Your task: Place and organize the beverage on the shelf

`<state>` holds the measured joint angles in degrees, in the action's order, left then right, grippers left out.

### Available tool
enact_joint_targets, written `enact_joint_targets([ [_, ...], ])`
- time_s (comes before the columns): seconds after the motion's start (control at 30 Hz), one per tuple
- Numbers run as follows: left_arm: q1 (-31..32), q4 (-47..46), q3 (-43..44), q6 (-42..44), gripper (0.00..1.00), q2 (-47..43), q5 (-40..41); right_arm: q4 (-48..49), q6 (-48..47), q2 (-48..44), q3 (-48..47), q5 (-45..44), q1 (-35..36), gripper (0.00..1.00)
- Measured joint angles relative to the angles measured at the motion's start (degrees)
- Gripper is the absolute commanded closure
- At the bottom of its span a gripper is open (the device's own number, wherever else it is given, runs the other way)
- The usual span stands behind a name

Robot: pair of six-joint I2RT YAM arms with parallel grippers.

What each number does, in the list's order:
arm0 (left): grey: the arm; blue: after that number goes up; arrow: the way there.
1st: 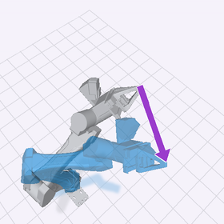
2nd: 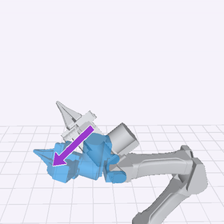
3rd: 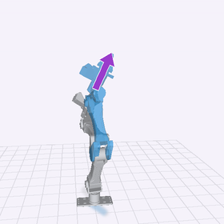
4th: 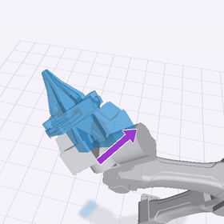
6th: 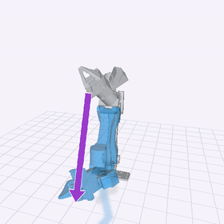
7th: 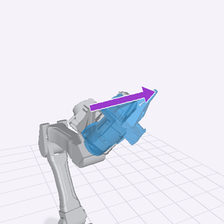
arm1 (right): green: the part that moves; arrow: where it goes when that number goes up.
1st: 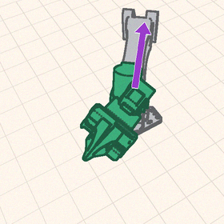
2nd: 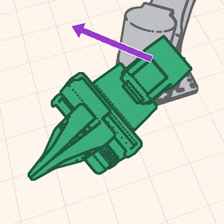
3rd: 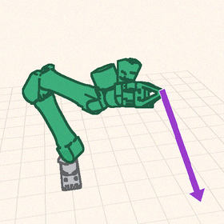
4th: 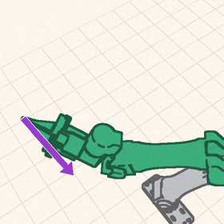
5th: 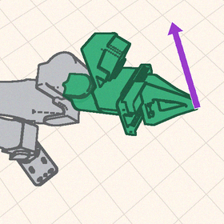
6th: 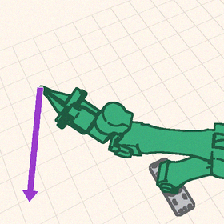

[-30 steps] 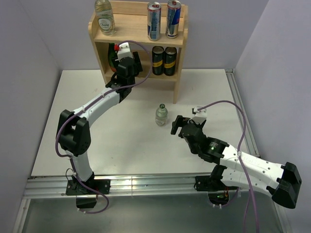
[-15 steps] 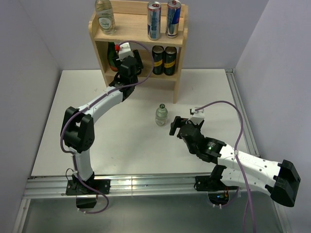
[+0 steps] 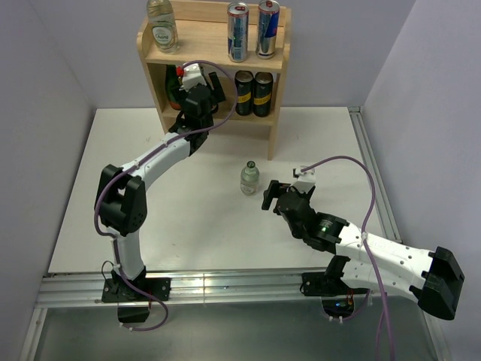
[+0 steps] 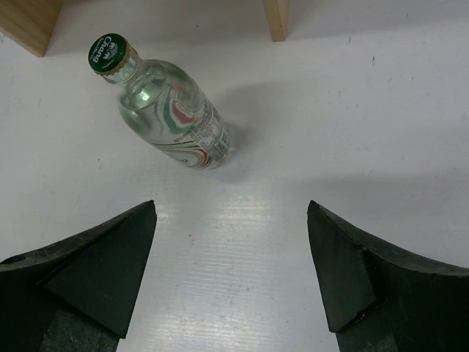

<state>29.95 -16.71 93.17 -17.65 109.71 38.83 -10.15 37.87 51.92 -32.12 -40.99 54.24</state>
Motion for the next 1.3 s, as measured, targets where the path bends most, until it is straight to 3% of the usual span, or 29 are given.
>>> enact_joint_targets([
  [0.47, -0.02, -0.66, -4.28, -0.35, 0.01, -1.40, -0.57, -0.02, 0.22, -0.07, 0.00, 0.15, 0.00, 0.10],
  [0.93, 0.42, 4.17, -9.79, -1.09, 0.01, -10.43, -1.51, -0.72, 0.79, -2.27, 0.57, 0.17, 0.00, 0.10],
  [1.3, 0.63, 5.42, -8.61, -1.36, 0.01, -8.72, -3.32, -2.91, 1.77, -6.43, 0.66, -0.13, 0.02, 0.10],
])
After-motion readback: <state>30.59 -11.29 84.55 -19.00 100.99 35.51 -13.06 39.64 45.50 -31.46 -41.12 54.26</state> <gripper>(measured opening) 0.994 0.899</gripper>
